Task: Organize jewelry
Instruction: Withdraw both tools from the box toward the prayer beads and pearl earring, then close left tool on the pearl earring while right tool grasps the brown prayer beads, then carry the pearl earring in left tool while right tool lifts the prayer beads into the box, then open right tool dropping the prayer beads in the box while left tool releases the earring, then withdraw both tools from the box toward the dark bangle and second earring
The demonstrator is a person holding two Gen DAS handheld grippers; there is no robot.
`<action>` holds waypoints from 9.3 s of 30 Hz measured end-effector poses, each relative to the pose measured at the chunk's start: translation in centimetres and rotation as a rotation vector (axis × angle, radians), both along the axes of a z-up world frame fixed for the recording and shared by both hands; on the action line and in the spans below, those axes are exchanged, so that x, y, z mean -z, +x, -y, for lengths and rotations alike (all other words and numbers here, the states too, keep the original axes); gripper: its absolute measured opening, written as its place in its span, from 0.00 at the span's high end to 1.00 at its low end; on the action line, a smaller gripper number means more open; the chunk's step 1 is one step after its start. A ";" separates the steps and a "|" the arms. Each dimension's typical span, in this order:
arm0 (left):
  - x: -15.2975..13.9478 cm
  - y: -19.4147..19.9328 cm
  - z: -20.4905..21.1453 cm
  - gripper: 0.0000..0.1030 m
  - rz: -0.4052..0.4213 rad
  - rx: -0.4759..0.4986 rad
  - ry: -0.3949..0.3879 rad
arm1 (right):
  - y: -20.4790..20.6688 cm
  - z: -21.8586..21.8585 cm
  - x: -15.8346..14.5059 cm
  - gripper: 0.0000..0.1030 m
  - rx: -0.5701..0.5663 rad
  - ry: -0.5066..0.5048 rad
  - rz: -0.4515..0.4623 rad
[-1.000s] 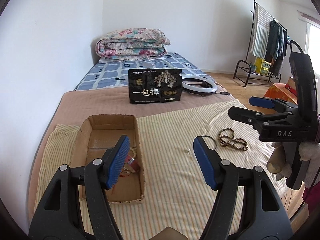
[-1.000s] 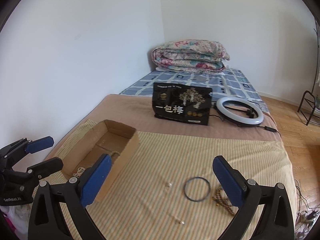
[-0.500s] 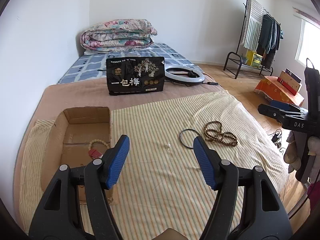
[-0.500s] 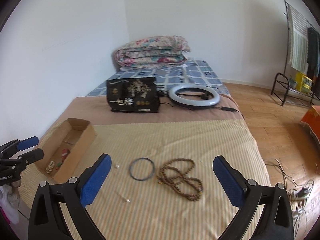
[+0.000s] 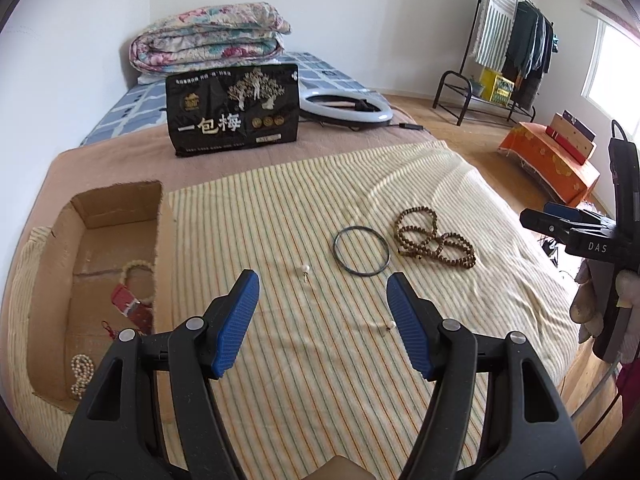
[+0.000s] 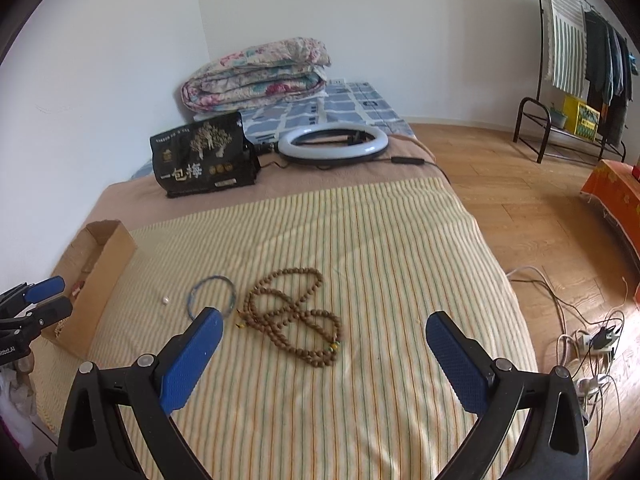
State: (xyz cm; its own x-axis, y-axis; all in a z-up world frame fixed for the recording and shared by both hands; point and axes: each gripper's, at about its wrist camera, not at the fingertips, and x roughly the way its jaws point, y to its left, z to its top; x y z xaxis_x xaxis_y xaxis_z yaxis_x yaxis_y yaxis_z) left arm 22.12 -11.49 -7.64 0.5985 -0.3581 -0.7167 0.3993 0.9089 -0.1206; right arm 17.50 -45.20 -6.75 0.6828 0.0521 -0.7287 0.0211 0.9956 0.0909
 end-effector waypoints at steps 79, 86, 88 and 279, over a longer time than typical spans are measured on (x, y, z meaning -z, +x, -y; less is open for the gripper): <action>6.8 5.8 2.0 0.94 -0.100 0.004 -0.025 | 7.1 -5.3 7.3 0.96 -0.304 -0.066 -0.109; 4.2 4.4 1.0 0.94 -0.065 0.001 -0.038 | 5.7 -4.7 4.4 0.96 -0.277 -0.046 -0.068; 3.4 4.0 0.7 0.94 -0.052 0.001 -0.042 | 5.3 -4.6 3.5 0.96 -0.270 -0.043 -0.057; -4.6 -4.1 -6.0 0.33 0.087 -0.078 -0.027 | 1.1 -11.9 -5.5 0.00 -0.265 -0.089 0.123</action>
State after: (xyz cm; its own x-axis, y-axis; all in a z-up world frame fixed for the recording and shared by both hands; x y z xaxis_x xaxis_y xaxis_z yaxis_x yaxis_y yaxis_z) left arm 18.00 -5.51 -3.01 0.6850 -0.3265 -0.6513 0.3377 0.9344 -0.1132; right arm 18.59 -33.28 -1.26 0.7370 0.1803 -0.6514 -0.2467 0.9690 -0.0108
